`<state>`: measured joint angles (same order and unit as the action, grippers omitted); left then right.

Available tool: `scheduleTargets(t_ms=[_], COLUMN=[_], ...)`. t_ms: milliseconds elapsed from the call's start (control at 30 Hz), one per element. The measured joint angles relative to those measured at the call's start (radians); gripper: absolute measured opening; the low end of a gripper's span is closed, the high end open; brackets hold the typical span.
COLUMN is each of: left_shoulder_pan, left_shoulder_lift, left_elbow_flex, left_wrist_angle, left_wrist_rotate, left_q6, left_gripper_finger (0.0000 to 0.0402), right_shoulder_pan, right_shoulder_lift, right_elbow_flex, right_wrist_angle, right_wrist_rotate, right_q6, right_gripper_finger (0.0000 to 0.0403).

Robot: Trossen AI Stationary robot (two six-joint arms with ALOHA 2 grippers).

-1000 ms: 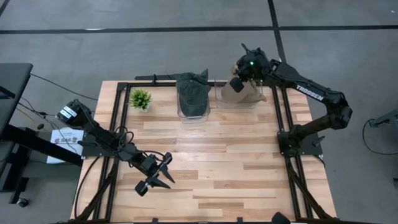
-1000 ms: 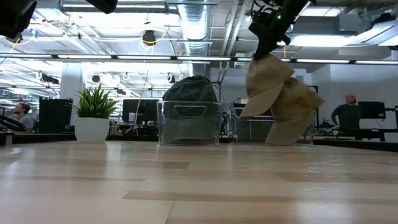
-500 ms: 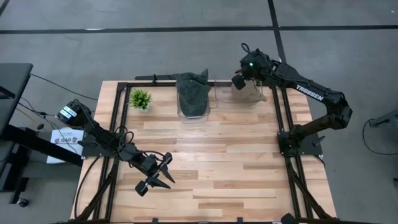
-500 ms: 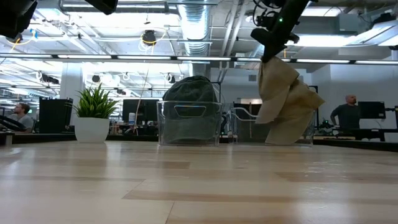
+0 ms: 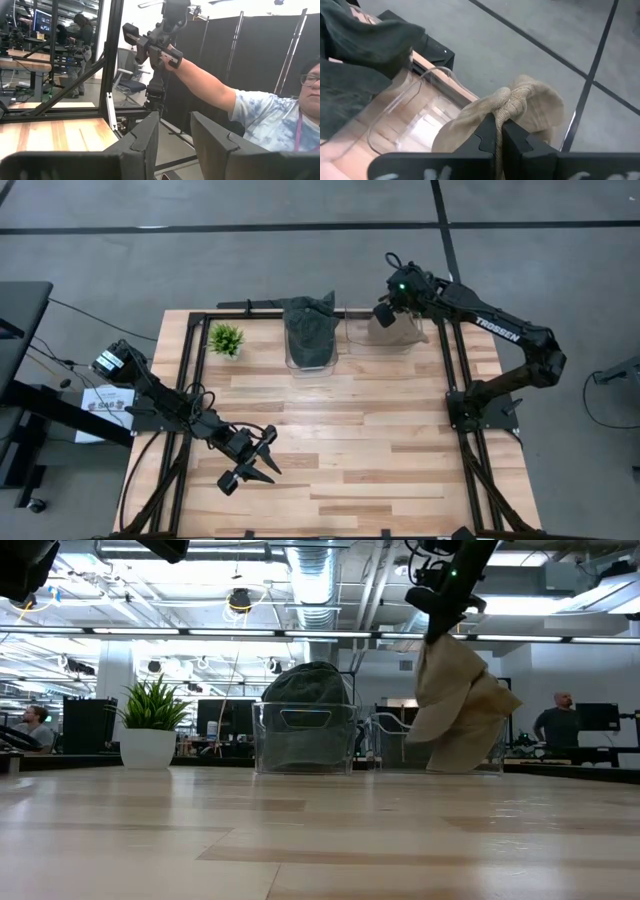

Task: Pick & Place hat
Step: Put the brown cap into the right transparent bin

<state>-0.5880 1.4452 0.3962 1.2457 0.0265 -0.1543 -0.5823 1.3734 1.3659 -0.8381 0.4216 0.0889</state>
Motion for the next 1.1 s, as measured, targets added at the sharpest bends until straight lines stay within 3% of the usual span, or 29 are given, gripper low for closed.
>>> scheduleTargets(t_ms=[633, 1100], left_shoulder_pan=[0.000, 0.000], left_shoulder_lift=[0.000, 0.000], left_elbow_flex=[0.000, 0.001], left_wrist_angle=[0.000, 0.000], left_wrist_rotate=[0.000, 0.000], left_q6=[0.000, 0.000], left_gripper_finger=[0.0111, 0.0111], right_shoulder_pan=[0.026, 0.037], right_shoulder_lift=[0.027, 0.161], right_elbow_flex=[0.000, 0.000], right_wrist_angle=[-0.018, -0.021], right_wrist_rotate=[0.001, 0.027], right_q6=[0.097, 0.144], right_gripper_finger=[0.0000, 0.0000])
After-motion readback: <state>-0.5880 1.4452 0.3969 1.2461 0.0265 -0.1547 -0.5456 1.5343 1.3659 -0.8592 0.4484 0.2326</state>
